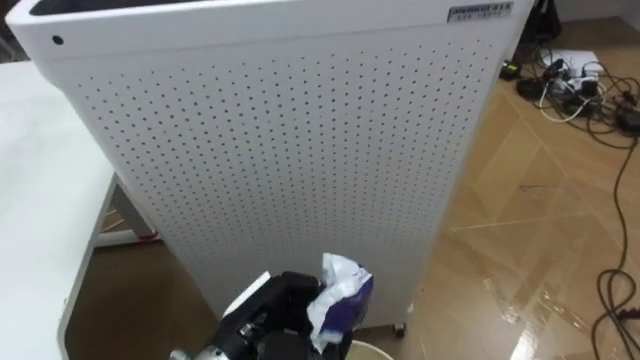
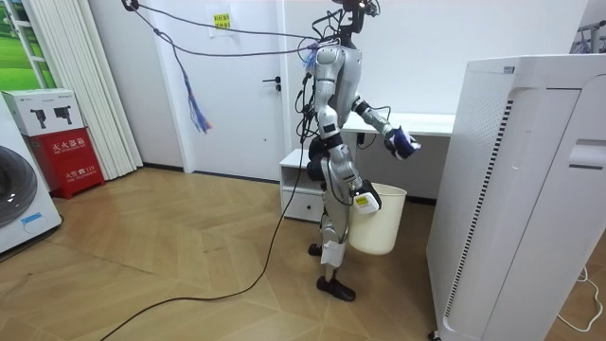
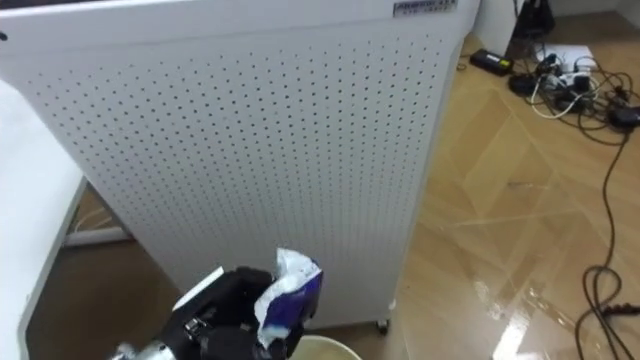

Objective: Pick garbage

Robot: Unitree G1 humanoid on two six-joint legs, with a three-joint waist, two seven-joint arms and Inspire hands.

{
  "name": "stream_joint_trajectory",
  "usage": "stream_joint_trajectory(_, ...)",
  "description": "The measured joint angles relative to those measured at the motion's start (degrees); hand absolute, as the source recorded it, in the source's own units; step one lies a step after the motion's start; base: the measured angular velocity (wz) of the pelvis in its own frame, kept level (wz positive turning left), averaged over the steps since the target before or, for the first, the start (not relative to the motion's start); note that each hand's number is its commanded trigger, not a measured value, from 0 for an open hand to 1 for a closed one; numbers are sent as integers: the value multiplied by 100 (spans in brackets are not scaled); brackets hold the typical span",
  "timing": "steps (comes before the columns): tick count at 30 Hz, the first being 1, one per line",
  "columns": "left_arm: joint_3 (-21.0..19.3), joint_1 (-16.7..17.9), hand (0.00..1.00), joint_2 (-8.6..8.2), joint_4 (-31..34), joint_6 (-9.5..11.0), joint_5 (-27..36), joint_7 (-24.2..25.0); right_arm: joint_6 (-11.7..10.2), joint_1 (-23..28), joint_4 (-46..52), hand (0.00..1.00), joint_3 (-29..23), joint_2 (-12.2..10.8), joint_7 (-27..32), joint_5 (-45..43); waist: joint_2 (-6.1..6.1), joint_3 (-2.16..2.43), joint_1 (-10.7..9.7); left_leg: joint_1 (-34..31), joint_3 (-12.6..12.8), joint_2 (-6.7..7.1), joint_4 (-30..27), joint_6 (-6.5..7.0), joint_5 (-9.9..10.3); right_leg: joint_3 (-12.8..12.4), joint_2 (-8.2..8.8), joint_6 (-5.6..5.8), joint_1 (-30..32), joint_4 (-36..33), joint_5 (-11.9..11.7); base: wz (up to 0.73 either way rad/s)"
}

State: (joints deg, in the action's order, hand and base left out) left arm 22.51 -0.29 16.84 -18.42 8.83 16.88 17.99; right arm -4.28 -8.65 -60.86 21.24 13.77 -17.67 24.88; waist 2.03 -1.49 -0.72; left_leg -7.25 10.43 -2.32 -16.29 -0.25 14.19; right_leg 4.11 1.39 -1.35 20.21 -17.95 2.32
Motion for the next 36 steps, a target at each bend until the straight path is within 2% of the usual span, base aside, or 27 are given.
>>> stream_joint_trajectory(3, 29, -18, 100, -128, -402, 19, -184, -29, -54, -180, -271, 100, 5, -56, -17, 6, 0, -47, 32, -141, 19, 9, -52, 0, 0, -12, 13, -3, 156, -59, -2, -2)
stream_joint_trajectory(5, 30, -90, 100, -218, -692, 74, -308, -60, -79, -273, -274, 100, 5, -74, -14, 1, -41, -72, 101, -330, 69, 29, -137, 2, 2, -83, 18, -9, 385, -162, -5, -10)
stream_joint_trajectory(7, 35, -175, 100, -362, -1162, 98, -535, -140, -112, -344, -283, 100, 3, -81, -1, 2, -48, -80, 116, -581, 73, 14, -269, 5, 3, -75, 22, -29, 580, -178, -33, -1)
stream_joint_trajectory(12, 40, -276, 100, -521, -1780, 106, -932, -150, -200, -400, -297, 100, 1, -124, -1, 1, -50, -87, 136, -866, 63, 0, -389, 4, 3, -58, 27, -58, 820, -216, -64, 1)
stream_joint_trajectory(14, 40, -376, 49, -571, -2034, 124, -1010, -145, -201, -420, -303, 100, 1, -126, 0, 2, -63, -99, 151, -936, 65, 7, -447, 5, 4, -66, 42, -59, 891, -272, -66, 0)
stream_joint_trajectory(15, 40, -444, 0, -587, -2192, 125, -1019, -148, -201, -443, -314, 100, 1, -138, -1, 12, -77, -121, 157, -940, 65, 9, -447, 5, 4, -66, 45, -60, 897, -276, -67, 0)
stream_joint_trajectory(18, 53, -609, 0, -624, -2619, 223, -1116, -151, -217, -499, -445, 100, 6, -206, -1, 68, -116, -146, 181, -942, 67, 8, -447, 4, 4, -68, 46, -61, 898, -258, -70, 0)
stream_joint_trajectory(21, 141, -643, 0, -627, -2903, 234, -1294, -153, -217, -496, -554, 100, 3, -250, -6, 70, -111, -144, 171, -1011, 65, 4, -435, 6, 7, -66, 46, -67, 915, -265, -105, 0)
stream_joint_trajectory(36, 573, -746, 0, -645, -3512, 231, -1435, -161, -208, -620, -652, 100, 178, -244, -65, 187, -111, -142, 251, -1220, 66, 9, -576, 20, 15, -79, 62, -68, 1111, -277, -164, 0)
